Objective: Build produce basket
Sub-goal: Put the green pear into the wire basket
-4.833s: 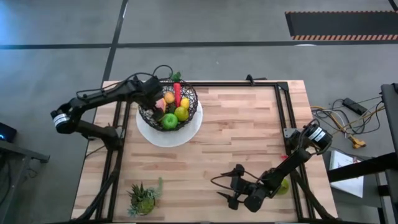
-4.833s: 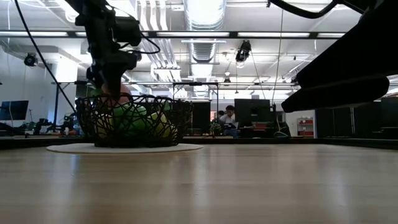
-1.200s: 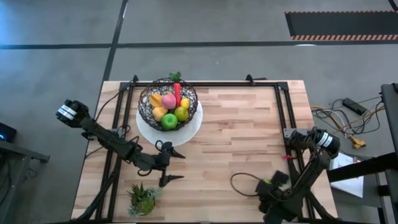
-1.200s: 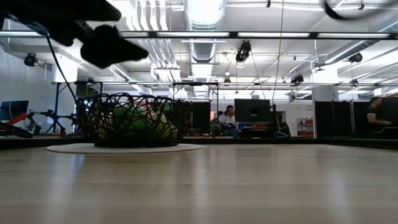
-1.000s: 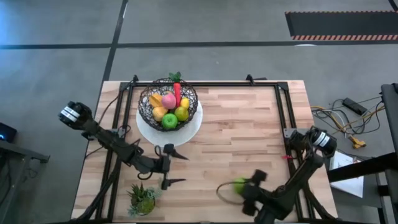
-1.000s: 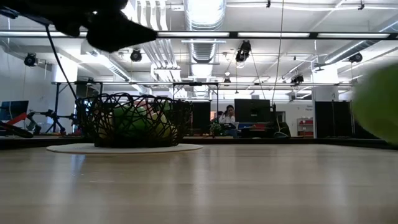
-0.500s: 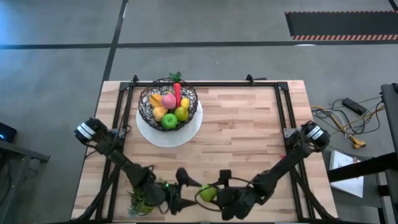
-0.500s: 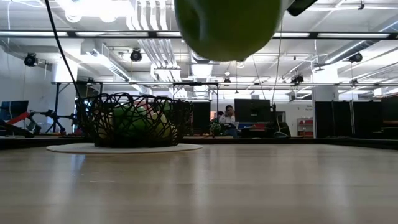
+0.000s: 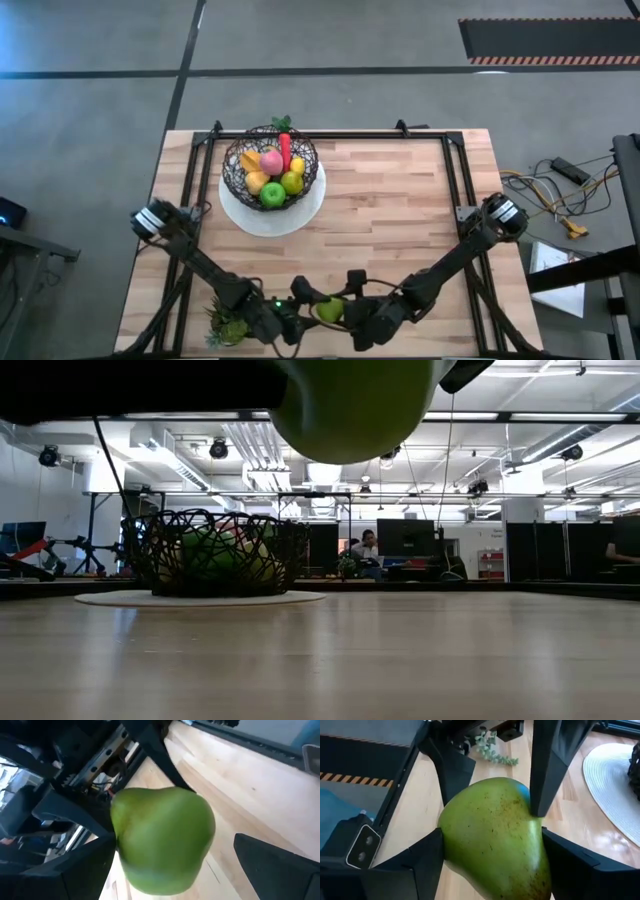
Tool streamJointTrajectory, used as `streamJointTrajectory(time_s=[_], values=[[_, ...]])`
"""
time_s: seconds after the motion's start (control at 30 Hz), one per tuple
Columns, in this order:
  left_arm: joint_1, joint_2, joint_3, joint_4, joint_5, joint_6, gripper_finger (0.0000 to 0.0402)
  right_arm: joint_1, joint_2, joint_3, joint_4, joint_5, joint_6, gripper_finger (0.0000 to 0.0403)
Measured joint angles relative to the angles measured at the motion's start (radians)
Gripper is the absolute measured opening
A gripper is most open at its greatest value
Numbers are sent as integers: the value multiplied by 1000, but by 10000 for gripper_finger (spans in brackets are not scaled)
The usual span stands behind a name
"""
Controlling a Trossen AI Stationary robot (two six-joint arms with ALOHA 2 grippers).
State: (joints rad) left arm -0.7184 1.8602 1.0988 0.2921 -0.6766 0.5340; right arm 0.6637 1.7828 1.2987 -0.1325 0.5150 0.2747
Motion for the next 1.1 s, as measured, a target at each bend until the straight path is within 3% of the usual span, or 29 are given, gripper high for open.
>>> streamJointTrajectory(time_s=[0.23,0.63,0.97,1.1], values=[[17,21,2,19,-18,-1,372,-5,0,0,7,-7,-10,267],[37,25,10,44,-6,-4,247,-12,0,0,9,-27,5,287],[0,21,21,-89,-13,-149,241,-18,-49,1,-47,-83,68,362],[-17,11,21,-182,-15,-267,241,-4,-117,2,-128,-61,84,368]])
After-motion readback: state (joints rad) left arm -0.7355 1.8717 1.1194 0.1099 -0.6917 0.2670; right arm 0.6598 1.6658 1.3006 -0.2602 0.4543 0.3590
